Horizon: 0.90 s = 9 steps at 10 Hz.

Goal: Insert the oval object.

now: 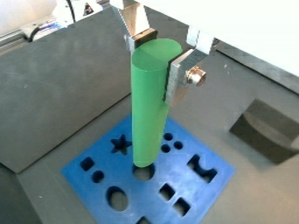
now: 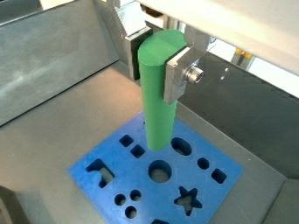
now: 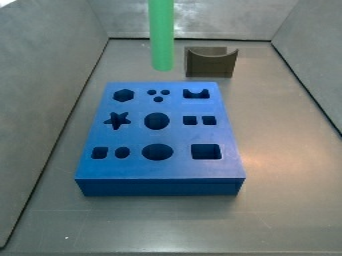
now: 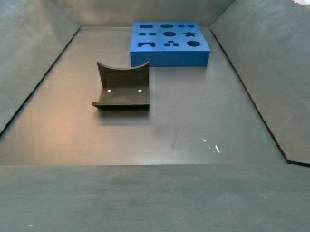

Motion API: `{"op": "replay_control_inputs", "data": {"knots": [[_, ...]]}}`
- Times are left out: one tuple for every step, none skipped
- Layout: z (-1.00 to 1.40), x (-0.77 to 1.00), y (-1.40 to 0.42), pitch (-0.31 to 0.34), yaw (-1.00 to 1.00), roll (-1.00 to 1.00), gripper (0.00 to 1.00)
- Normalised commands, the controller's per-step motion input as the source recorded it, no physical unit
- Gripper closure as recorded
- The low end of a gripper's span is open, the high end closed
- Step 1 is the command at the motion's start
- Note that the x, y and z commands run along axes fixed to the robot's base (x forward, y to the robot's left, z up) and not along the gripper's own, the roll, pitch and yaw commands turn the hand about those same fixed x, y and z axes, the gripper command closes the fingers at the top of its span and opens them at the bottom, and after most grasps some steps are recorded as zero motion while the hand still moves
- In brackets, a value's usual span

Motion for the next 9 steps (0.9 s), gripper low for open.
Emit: {"op": "replay_control_inputs", "data": {"knots": [[-0.29,0.02,-0.61,-0.056,-0.57,0.22,1.0],[-0.28,0.08,-0.54,-0.067,-0.59,0.27,1.0],[-0.35,0.14,-0.54,-0.107,-0.59,0.29,1.0],[-0.33,0.17,-0.44,-0.109,-0.63,0.34,1.0],[-0.23,0.1,-0.35,-0.074,-0.71,0.31,1.0],[-0.12,0.01,-0.32,-0.007,-0.74,0.27,1.0],[-0.17,0.0,-0.17,0.014,-0.96,0.09,1.0],[-0.26,0.0,-0.03,0.0,-1.0,0.07,1.0],[-0.34,0.0,0.0,0.0,-1.0,0.04,1.0]]}}
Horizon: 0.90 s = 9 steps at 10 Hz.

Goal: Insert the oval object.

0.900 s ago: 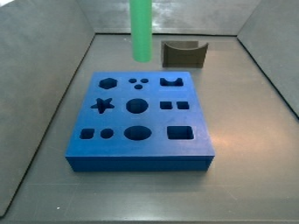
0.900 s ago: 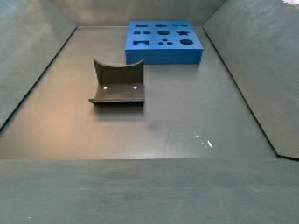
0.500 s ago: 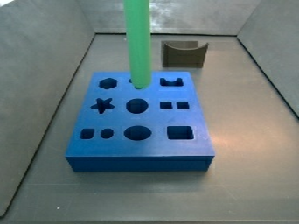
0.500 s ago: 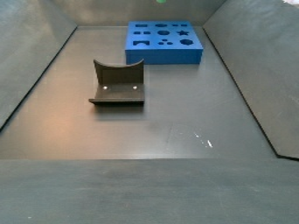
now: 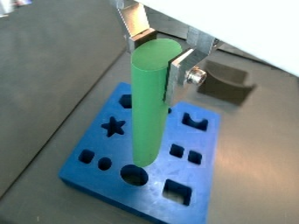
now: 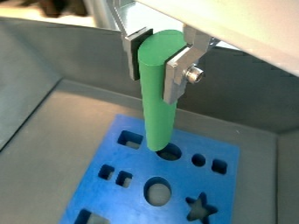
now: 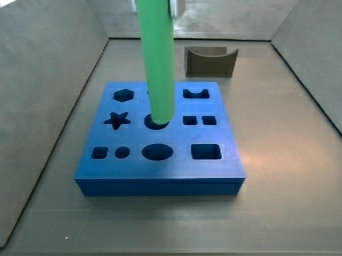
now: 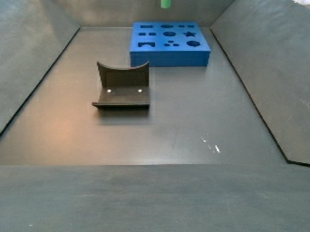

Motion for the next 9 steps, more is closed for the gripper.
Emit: {"op": "replay_control_inputs", "data": {"knots": [[-0.39,0.0,0.0,0.0,-1.0,0.02,1.0],[-0.39,0.0,0.0,0.0,-1.0,0.02,1.0],[-0.38,0.0,0.0,0.0,-1.0,0.03,1.0],[-0.35,0.0,0.0,0.0,-1.0,0.05,1.0],[-0.24,-0.05,0.0,0.016,-1.0,0.12,1.0],[-0.14,-0.11,-0.02,0.069,-0.97,0.17,1.0],[-0.03,-0.15,-0.02,0.117,-0.88,0.21,1.0],[0.0,-0.19,-0.03,0.157,-0.81,0.25,1.0],[0.0,-0.2,-0.04,0.156,-0.81,0.24,1.0]]}}
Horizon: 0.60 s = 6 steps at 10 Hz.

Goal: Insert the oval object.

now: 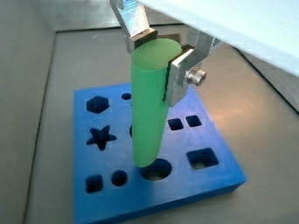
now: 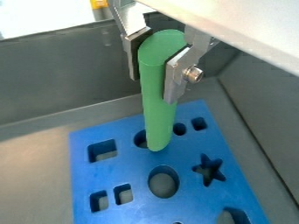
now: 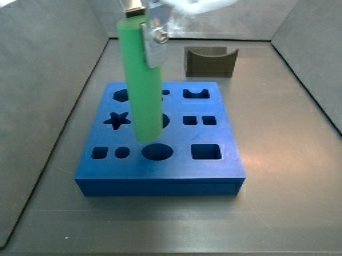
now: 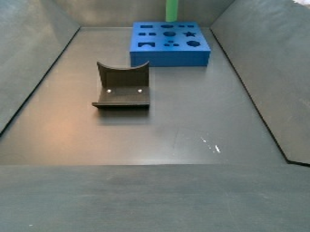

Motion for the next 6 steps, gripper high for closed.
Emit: {"op": "replay_control_inputs", "data": {"knots": [[0.0,-0.11,-0.15,0.076,-0.84,0.26,1.0],[0.07,0.0,-0.17,0.0,-0.86,0.2,1.0],[0.11,0.05,-0.15,-0.009,-0.92,0.1,1.0],[0.1,0.03,-0.15,0.0,-0.94,0.07,1.0],[0.06,0.0,-0.09,0.0,-1.0,0.04,1.0],[0.02,0.0,-0.04,0.0,-1.0,0.02,1.0]]}}
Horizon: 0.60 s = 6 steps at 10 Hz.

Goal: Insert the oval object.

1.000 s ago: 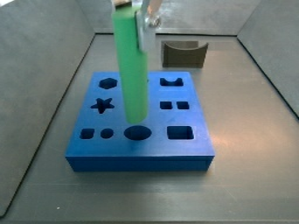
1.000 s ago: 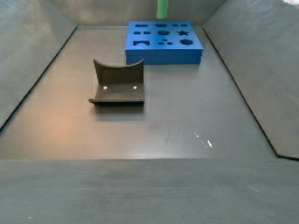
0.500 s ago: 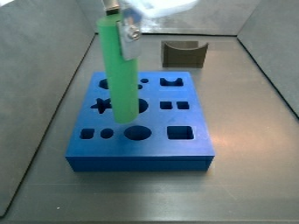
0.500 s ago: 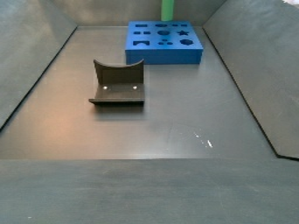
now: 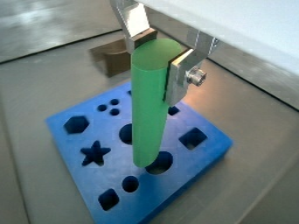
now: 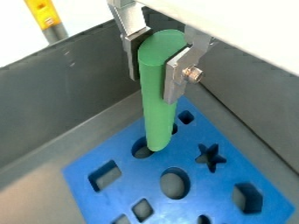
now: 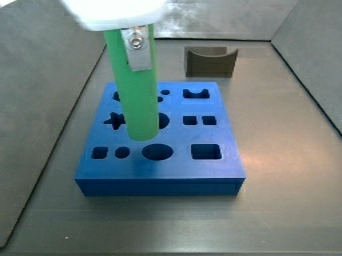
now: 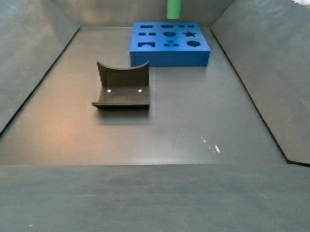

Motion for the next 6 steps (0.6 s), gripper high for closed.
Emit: {"op": "replay_control_inputs", "data": {"knots": [[0.0,0.0,0.0,0.0,-1.0,0.02,1.0],[-0.41,0.0,-0.02,0.0,-1.0,0.0,1.0],[-0.28,0.0,-0.11,-0.033,-0.87,-0.11,1.0],[-0.05,0.15,-0.06,0.026,-0.21,-0.09,1.0],[0.0,0.03,0.0,0.0,0.0,0.0,1.0],[-0.13,0.28,-0.02,0.0,-0.21,0.0,1.0]]}}
